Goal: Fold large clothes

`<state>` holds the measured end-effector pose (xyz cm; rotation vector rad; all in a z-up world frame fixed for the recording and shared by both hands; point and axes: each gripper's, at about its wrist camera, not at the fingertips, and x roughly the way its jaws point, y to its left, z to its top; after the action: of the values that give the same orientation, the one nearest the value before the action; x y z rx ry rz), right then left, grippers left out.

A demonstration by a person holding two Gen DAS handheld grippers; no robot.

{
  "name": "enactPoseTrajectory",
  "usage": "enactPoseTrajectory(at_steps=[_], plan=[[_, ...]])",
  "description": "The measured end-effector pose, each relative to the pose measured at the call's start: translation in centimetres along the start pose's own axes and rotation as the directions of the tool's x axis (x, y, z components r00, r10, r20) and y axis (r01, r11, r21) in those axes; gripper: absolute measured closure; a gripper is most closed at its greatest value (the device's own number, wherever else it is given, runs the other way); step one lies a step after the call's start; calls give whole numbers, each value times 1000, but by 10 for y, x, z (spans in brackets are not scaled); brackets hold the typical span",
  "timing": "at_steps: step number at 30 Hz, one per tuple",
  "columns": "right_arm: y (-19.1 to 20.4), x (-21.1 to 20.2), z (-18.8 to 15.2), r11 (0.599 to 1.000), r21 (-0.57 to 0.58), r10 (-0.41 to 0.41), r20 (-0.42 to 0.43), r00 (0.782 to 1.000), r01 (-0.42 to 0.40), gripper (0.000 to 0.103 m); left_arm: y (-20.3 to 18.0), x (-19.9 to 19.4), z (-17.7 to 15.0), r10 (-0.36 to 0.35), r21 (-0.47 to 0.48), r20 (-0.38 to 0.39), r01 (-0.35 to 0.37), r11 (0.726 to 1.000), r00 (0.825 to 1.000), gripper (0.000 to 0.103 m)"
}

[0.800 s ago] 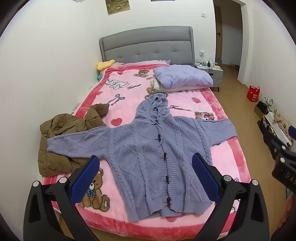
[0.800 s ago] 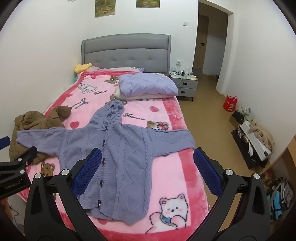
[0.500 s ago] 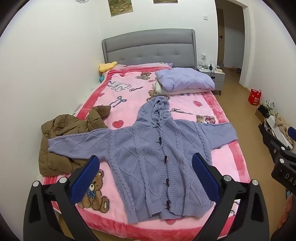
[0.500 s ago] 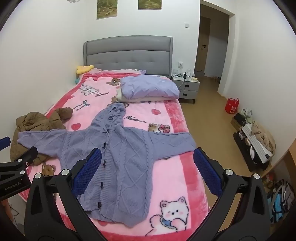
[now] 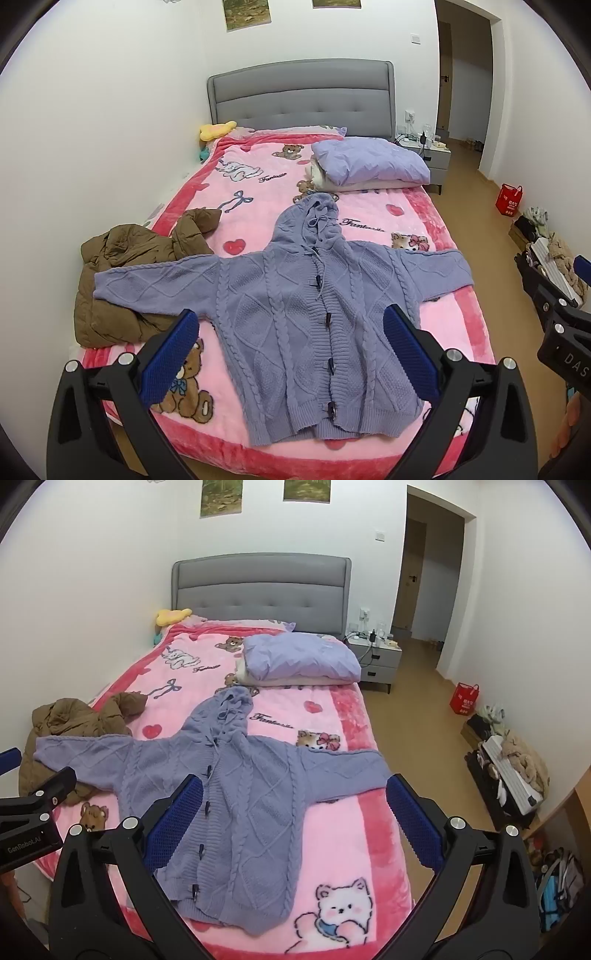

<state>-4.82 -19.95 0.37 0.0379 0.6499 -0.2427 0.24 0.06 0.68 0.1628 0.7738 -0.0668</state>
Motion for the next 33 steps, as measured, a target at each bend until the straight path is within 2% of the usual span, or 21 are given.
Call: enactPoseTrajectory(at_steps=[33], plan=[[4,2,-1,1000,-13,2,1,1000,-2,8,3,6,-5,5,-8,-7,-5,1000,1000,5]])
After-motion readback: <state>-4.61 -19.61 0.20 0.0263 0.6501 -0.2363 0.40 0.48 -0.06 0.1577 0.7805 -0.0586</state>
